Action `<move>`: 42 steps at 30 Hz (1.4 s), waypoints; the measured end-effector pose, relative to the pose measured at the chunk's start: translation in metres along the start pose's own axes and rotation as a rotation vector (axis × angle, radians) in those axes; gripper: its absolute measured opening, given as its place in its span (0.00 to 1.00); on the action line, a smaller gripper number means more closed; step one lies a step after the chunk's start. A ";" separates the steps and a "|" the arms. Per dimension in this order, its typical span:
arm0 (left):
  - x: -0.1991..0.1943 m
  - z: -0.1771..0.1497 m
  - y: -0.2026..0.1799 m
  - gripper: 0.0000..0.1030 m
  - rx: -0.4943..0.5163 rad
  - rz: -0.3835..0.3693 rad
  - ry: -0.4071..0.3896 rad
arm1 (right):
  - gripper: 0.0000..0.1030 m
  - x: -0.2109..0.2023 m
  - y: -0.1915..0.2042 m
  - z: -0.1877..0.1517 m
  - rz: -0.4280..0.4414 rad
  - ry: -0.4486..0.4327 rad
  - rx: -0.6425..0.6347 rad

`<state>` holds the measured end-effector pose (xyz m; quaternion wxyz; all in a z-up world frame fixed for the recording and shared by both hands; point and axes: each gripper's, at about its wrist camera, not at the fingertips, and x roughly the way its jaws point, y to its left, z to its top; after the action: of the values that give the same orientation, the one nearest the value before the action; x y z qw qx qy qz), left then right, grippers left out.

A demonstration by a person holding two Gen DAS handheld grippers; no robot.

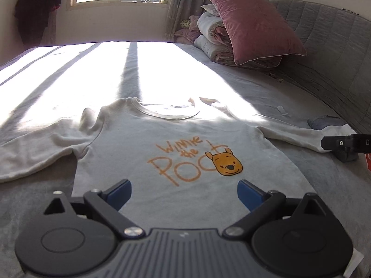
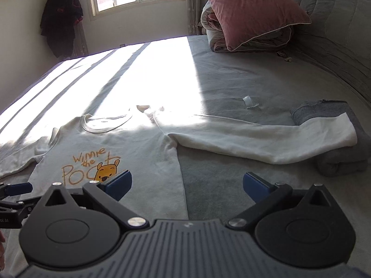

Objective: Fold clothes

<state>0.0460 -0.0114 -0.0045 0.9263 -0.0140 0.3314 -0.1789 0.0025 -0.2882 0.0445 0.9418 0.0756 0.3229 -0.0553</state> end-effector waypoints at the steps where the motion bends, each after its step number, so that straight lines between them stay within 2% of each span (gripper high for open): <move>1: 0.003 0.002 0.002 0.96 -0.005 0.014 0.000 | 1.00 0.006 -0.003 0.001 -0.014 -0.005 0.008; 4: 0.014 0.009 0.010 0.98 -0.019 0.058 0.002 | 1.00 0.020 -0.017 -0.001 -0.036 -0.038 0.068; 7: 0.019 0.009 0.017 0.99 -0.060 0.059 0.016 | 1.00 0.034 -0.037 -0.007 -0.042 -0.069 0.161; 10: 0.023 0.008 0.023 0.99 -0.095 0.061 0.036 | 1.00 0.055 -0.060 -0.008 -0.063 -0.025 0.298; 14: 0.028 0.007 0.030 0.99 -0.126 0.064 0.060 | 0.99 0.068 -0.087 -0.007 -0.104 -0.054 0.473; 18: 0.033 0.007 0.036 0.99 -0.158 0.058 0.080 | 0.93 0.070 -0.108 -0.013 -0.141 -0.101 0.621; 22: 0.039 0.010 0.040 0.99 -0.186 0.045 0.093 | 0.87 0.066 -0.112 -0.017 -0.244 -0.152 0.642; 27: 0.038 0.011 0.048 0.99 -0.224 0.047 0.093 | 0.85 0.078 -0.106 -0.007 -0.339 -0.155 0.620; 30: 0.038 0.012 0.051 0.99 -0.240 0.040 0.096 | 0.76 0.091 -0.100 0.000 -0.391 -0.143 0.590; 34: 0.037 0.013 0.055 0.99 -0.253 0.039 0.093 | 0.53 0.096 -0.088 0.005 -0.453 -0.170 0.519; 36: 0.036 0.014 0.056 0.99 -0.259 0.039 0.091 | 0.34 0.096 -0.082 0.008 -0.481 -0.195 0.503; 37: 0.036 0.014 0.057 0.99 -0.261 0.039 0.091 | 0.19 0.096 -0.078 0.011 -0.485 -0.209 0.494; 38: 0.036 0.014 0.058 0.99 -0.263 0.039 0.090 | 0.14 0.096 -0.073 0.015 -0.482 -0.225 0.481; 42: 0.037 0.014 0.060 0.99 -0.265 0.040 0.093 | 0.12 0.095 -0.049 0.030 -0.452 -0.296 0.420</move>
<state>0.1005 0.0304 -0.0244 0.9033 -0.1214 0.3950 -0.1155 0.0876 -0.3474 0.0046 0.9062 0.1856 0.1726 -0.3385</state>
